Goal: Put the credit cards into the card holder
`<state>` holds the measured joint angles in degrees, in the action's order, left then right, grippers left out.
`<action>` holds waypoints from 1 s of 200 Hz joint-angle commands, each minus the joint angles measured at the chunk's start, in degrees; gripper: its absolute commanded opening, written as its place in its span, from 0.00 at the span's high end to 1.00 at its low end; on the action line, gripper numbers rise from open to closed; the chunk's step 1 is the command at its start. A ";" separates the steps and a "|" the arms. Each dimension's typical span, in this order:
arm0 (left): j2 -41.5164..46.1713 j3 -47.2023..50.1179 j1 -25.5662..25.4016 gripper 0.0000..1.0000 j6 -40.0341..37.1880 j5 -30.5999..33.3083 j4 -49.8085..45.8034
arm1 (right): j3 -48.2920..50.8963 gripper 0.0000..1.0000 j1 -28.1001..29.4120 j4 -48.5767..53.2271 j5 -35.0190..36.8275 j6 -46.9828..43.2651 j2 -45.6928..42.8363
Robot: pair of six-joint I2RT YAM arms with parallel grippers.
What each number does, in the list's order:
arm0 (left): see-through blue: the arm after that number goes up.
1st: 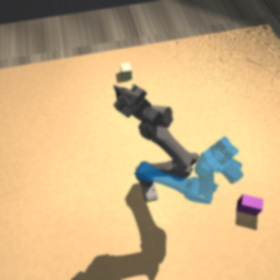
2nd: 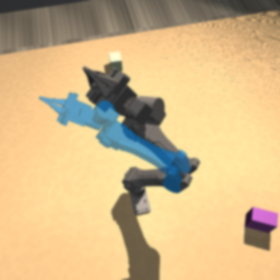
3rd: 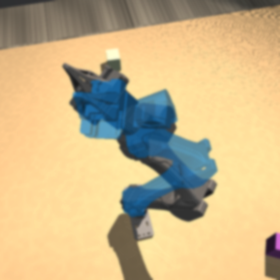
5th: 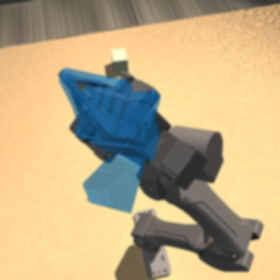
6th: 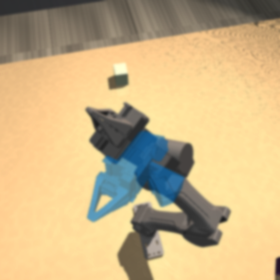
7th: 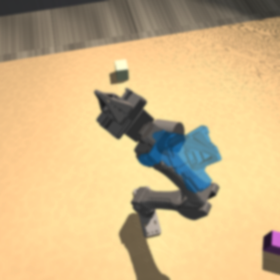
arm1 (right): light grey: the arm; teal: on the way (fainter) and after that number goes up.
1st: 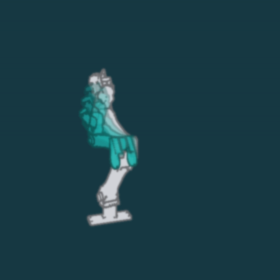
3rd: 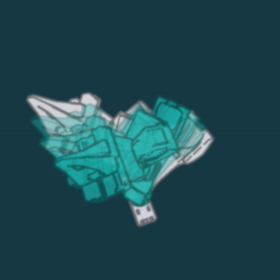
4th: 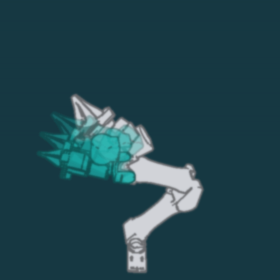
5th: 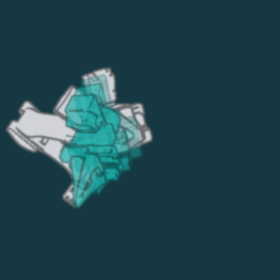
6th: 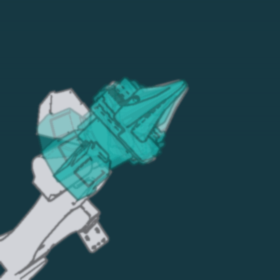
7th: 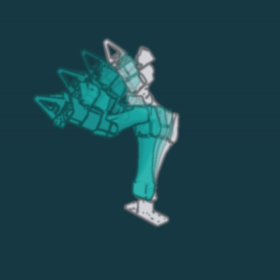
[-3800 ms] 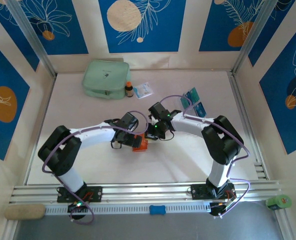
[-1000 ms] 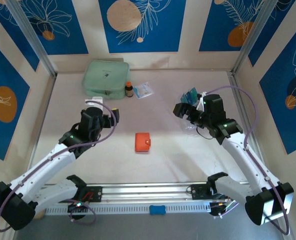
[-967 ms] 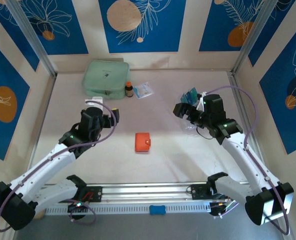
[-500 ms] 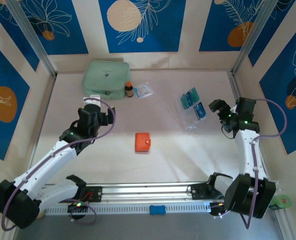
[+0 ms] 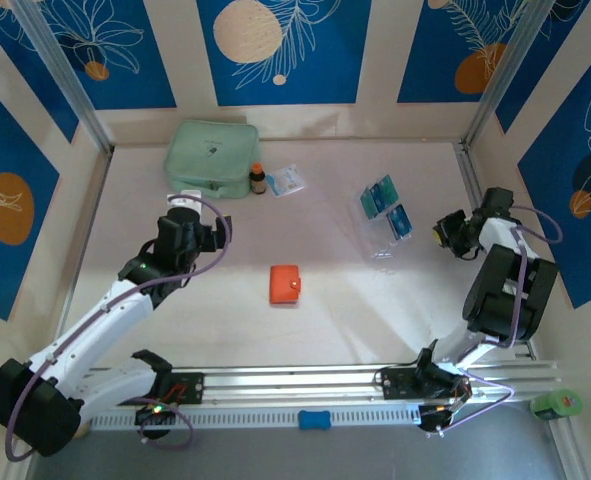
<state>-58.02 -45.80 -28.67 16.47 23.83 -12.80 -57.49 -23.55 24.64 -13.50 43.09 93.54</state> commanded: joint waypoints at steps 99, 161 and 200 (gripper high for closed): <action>0.98 -2.18 1.24 0.00 0.95 -2.17 -2.12 | -4.97 1.00 17.76 -12.10 -11.44 3.72 12.83; 0.73 -2.01 1.55 0.00 0.93 -1.65 -2.45 | -7.27 1.00 23.05 -12.04 -9.85 4.81 13.34; -0.66 -1.83 3.35 0.00 0.57 -0.98 -1.95 | -5.30 0.95 19.68 -7.20 -5.49 1.43 6.78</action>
<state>-58.13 -46.44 -27.22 16.62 22.50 -14.44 -63.48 -1.19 13.52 -21.43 46.72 106.08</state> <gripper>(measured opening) 0.997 0.054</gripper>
